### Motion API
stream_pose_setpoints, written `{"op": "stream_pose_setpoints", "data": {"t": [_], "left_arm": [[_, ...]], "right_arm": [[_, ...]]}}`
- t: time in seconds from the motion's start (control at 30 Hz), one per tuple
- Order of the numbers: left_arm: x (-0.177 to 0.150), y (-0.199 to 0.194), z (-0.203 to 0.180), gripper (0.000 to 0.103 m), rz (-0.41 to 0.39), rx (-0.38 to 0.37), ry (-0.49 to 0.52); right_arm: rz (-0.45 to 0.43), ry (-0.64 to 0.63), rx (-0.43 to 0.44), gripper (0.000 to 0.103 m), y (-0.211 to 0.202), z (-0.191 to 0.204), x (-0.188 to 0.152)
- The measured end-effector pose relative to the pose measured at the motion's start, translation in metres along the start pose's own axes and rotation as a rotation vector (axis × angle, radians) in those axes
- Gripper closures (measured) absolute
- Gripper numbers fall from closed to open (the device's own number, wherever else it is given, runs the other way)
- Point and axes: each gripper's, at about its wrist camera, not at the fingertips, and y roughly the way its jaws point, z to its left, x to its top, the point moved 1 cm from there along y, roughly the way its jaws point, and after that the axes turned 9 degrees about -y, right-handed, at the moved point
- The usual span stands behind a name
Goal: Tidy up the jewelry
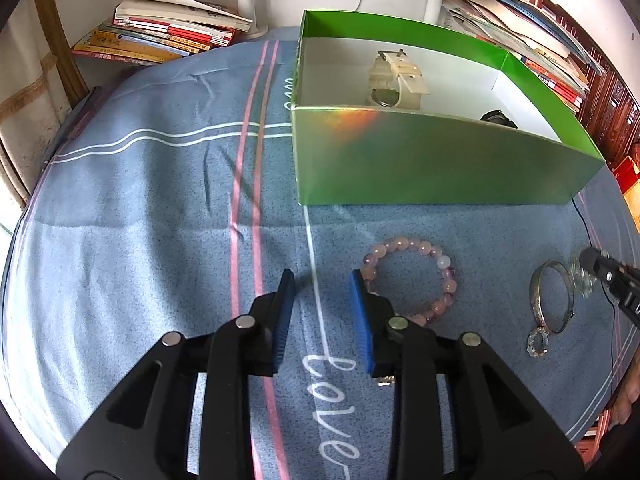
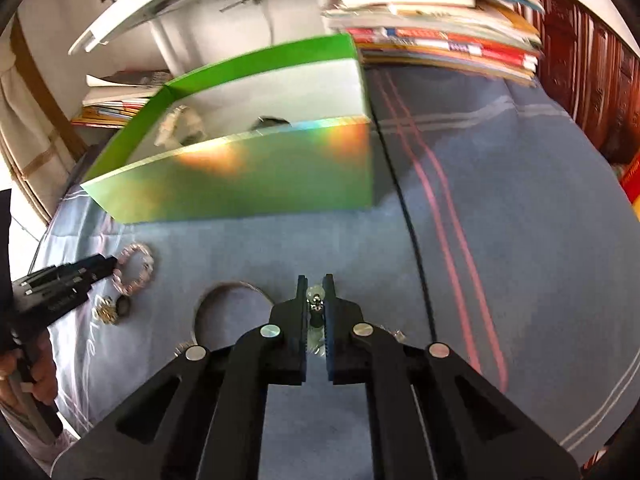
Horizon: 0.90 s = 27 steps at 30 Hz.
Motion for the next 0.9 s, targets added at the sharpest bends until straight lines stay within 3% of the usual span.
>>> {"op": "stream_pose_setpoints", "data": {"t": [0.63, 0.67, 0.73, 0.8, 0.9], "left_arm": [[0.001, -0.016, -0.028, 0.059, -0.049, -0.054, 0.063], [0.000, -0.014, -0.030, 0.059, -0.043, -0.055, 0.069], [-0.003, -0.009, -0.036, 0.059, -0.027, -0.053, 0.081], [-0.004, -0.005, -0.038, 0.059, -0.015, -0.050, 0.085], [-0.004, 0.000, -0.039, 0.059, -0.005, -0.044, 0.085]], "right_arm": [[-0.014, 0.038, -0.044, 0.094, 0.001, -0.009, 0.005], [-0.012, 0.039, -0.046, 0.091, 0.001, -0.010, 0.004], [-0.013, 0.038, -0.048, 0.072, 0.000, -0.010, 0.002], [-0.017, 0.033, -0.052, 0.066, -0.002, -0.009, 0.000], [-0.014, 0.024, -0.060, 0.065, -0.002, -0.009, -0.001]]}}
